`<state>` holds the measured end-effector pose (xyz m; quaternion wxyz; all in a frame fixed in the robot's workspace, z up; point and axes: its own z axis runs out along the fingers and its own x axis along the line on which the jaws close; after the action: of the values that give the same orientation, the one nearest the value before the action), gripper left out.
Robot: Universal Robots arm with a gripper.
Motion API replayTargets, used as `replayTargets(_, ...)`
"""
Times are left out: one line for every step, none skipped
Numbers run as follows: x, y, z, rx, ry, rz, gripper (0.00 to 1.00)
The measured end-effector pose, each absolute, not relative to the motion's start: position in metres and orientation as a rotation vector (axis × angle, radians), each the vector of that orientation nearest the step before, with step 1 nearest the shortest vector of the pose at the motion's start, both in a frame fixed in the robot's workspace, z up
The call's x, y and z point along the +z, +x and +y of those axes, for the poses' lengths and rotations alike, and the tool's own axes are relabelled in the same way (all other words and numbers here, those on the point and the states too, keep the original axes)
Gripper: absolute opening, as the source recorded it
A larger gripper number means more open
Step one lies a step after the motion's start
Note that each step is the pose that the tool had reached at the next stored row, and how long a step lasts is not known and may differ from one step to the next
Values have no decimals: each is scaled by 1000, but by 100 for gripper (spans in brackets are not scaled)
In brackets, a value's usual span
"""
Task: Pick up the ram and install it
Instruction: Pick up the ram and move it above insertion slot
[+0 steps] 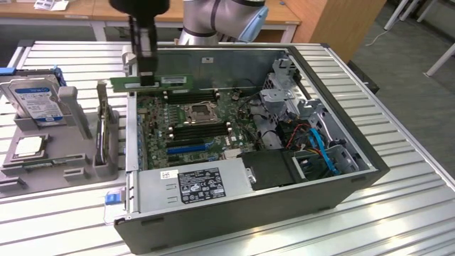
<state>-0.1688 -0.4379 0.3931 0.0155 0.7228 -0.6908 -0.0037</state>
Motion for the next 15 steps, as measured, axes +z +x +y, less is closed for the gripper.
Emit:
replayTargets(393,-164,-438,-12,2249,-2149,13)
replayTargets(393,-159,-438,-12,2249,-2149,13)
replayTargets(393,-155,-438,-12,2249,-2149,13)
replayTargets(393,-150,-438,-12,2249,-2149,13)
replayTargets(393,-146,-438,-12,2249,-2149,13)
replayTargets(393,-141,-438,-12,2249,-2149,13)
replayTargets(393,-137,-438,-12,2249,-2149,13)
replayTargets(393,-132,-438,-12,2249,-2149,13)
replayTargets(393,-127,-438,-12,2250,-2149,13)
replayTargets(393,-123,-438,-13,2250,-2149,13)
replayTargets(393,-119,-438,-13,2250,-2149,13)
replayTargets(393,-114,-438,-13,2250,-2149,13)
replayTargets(393,-110,-438,-13,2250,-2149,13)
replayTargets(393,-105,-438,-13,2251,-2149,13)
replayTargets(393,-101,-438,-13,2251,-2149,13)
